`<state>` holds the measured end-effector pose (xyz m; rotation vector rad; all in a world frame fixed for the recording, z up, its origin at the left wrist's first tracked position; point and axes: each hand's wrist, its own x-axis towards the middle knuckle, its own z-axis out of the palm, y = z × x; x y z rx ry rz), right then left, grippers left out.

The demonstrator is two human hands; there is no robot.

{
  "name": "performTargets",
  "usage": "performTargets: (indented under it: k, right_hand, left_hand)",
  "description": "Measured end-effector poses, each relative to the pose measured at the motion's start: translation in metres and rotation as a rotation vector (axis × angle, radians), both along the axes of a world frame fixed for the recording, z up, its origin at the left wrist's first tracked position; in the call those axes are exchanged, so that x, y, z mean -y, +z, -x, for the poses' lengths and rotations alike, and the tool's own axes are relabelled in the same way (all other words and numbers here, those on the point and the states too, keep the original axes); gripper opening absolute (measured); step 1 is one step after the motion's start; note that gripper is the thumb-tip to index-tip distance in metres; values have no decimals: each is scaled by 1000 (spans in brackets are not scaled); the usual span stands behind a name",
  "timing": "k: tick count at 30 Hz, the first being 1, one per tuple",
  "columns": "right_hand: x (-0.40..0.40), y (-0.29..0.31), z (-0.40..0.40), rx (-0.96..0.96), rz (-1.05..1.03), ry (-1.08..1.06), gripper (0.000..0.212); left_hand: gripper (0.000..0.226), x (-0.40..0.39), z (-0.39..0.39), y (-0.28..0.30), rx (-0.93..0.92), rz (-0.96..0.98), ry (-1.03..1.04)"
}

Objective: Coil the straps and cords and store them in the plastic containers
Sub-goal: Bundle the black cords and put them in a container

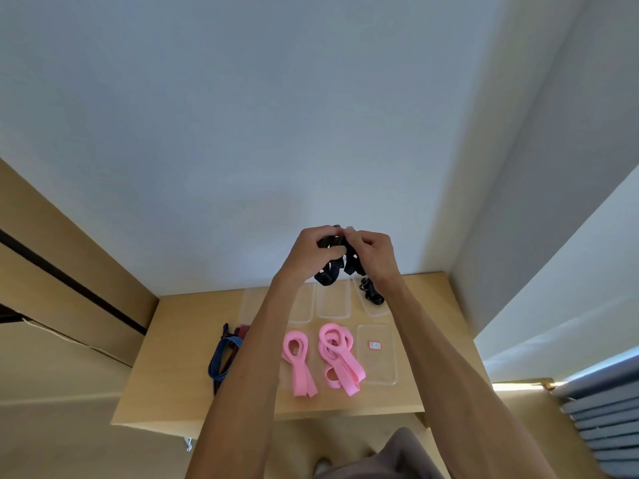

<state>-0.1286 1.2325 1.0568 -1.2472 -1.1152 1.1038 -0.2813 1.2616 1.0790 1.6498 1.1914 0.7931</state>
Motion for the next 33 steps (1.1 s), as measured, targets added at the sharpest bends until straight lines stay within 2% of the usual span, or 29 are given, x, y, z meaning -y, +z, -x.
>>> performTargets:
  k: [2, 4, 7, 14, 16, 18, 21, 25, 29, 31, 33]
  right_hand:
    - [-2, -4, 5, -40, 44, 5, 53]
    - [-4, -8, 7, -122, 145, 61, 51]
    - [-5, -13, 8, -188, 158, 117, 30]
    - [5, 3, 5, -44, 23, 156, 8]
    - [4, 11, 8, -9, 3, 191, 9]
    - [4, 18, 12, 67, 7, 204, 8]
    - [4, 21, 22, 156, -3, 141, 9]
    - [4, 20, 33, 277, -61, -78, 19]
    - [5, 12, 21, 85, 13, -283, 21]
    - [6, 10, 20, 35, 36, -273, 17]
    - [4, 10, 26, 82, 36, -218, 14]
  left_hand:
    - [21, -5, 5, -2, -79, -28, 3]
    - [19, -6, 7, -3, -56, -43, 61]
    - [20, -3, 8, -8, -23, -86, 146]
    - [16, -1, 18, -14, 69, -126, 276]
    - [10, 0, 18, -13, 116, -138, 347]
    - [17, 0, 19, -14, 141, -150, 408]
    - [20, 1, 20, -14, 144, -160, 420]
    - [18, 5, 24, -12, 193, -184, 477]
    - [16, -1, 49, -9, 376, -110, 671]
    - [15, -2, 54, -9, 333, -99, 613]
    - [6, 2, 48, -11, 237, -117, 500]
